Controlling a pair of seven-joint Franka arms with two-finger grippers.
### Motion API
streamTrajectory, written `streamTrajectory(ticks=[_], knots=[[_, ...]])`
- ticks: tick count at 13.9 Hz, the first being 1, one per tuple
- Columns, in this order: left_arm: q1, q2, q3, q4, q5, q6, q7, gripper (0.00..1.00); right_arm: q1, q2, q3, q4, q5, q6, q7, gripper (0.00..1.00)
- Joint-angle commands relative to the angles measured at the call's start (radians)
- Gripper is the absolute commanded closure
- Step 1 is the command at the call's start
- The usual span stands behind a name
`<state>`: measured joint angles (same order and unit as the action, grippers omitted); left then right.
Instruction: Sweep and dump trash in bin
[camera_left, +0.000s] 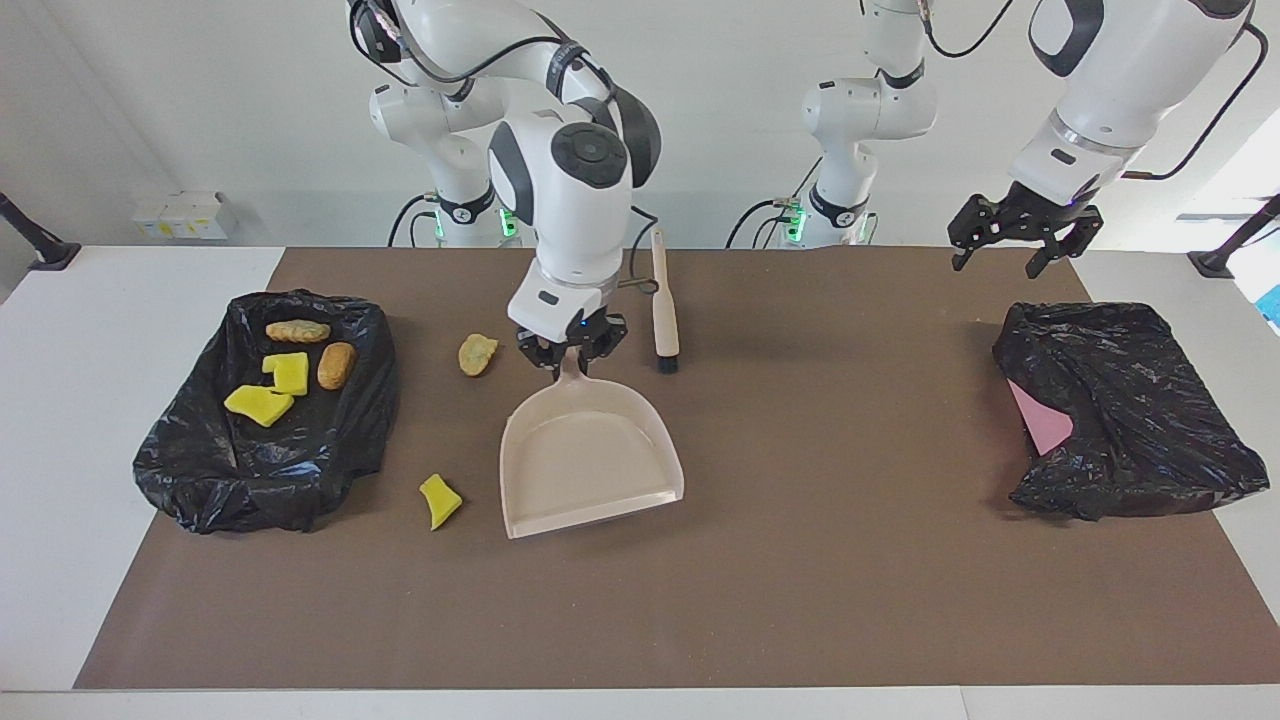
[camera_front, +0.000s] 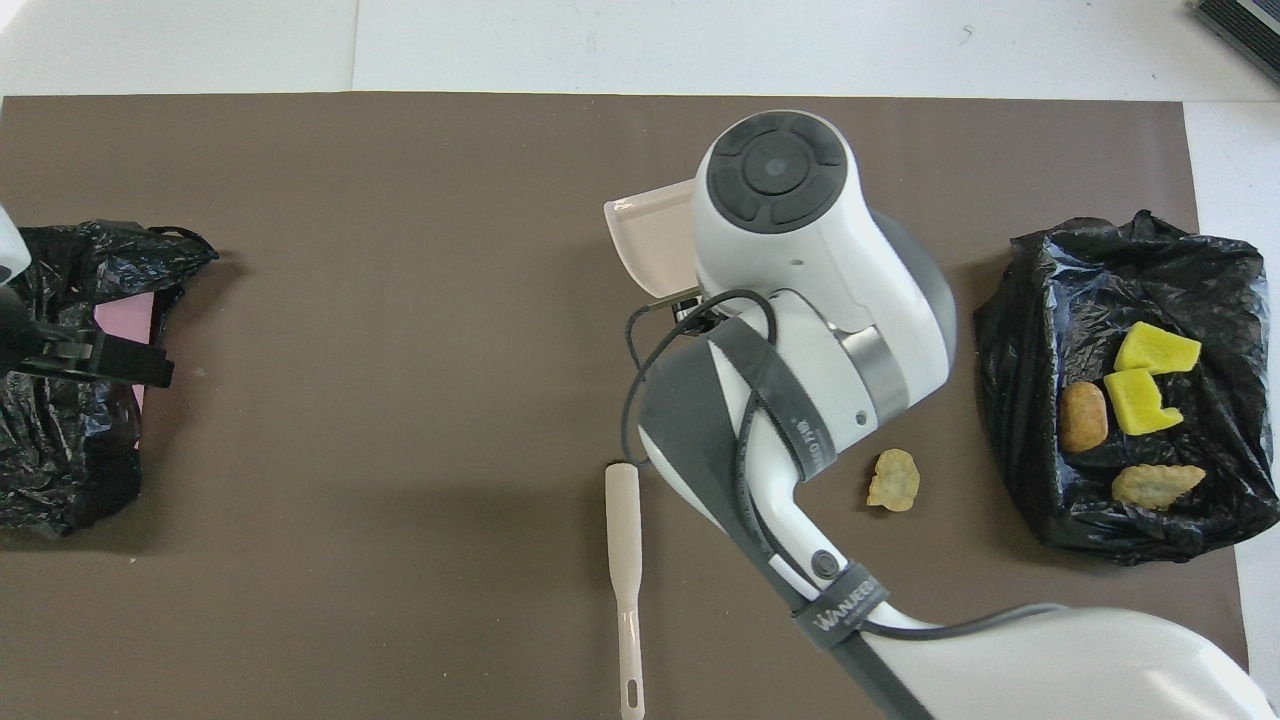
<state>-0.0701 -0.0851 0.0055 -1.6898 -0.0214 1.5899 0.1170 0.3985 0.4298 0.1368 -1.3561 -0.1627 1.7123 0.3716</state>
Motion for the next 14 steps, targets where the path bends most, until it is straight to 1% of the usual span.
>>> streamTrajectory(ticks=[1,3,6,9,11,14], knots=[[0.001,-0.021,0.001,-0.014,0.014,-0.013,0.000,0.00,0.037,0.070,0.000,0.054,0.060,0.039,0.125,1.00],[0.001,-0.021,0.001,-0.014,0.014,-0.013,0.000,0.00,0.081,0.121,0.000,0.054,0.060,0.104,0.205,1.00],[0.000,-0.021,0.001,-0.014,0.014,-0.013,0.000,0.00,0.097,0.170,0.000,0.052,0.066,0.153,0.224,1.00],[0.004,-0.021,0.002,-0.014,0.014,-0.011,0.000,0.00,0.099,0.171,0.000,0.041,0.127,0.188,0.224,1.00],[0.004,-0.021,0.002,-0.014,0.014,-0.013,0.000,0.00,0.099,0.171,0.000,0.038,0.132,0.199,0.224,1.00],[0.004,-0.021,0.004,-0.014,0.014,-0.013,0.000,0.00,0.088,0.170,0.000,0.012,0.149,0.254,0.224,1.00]])
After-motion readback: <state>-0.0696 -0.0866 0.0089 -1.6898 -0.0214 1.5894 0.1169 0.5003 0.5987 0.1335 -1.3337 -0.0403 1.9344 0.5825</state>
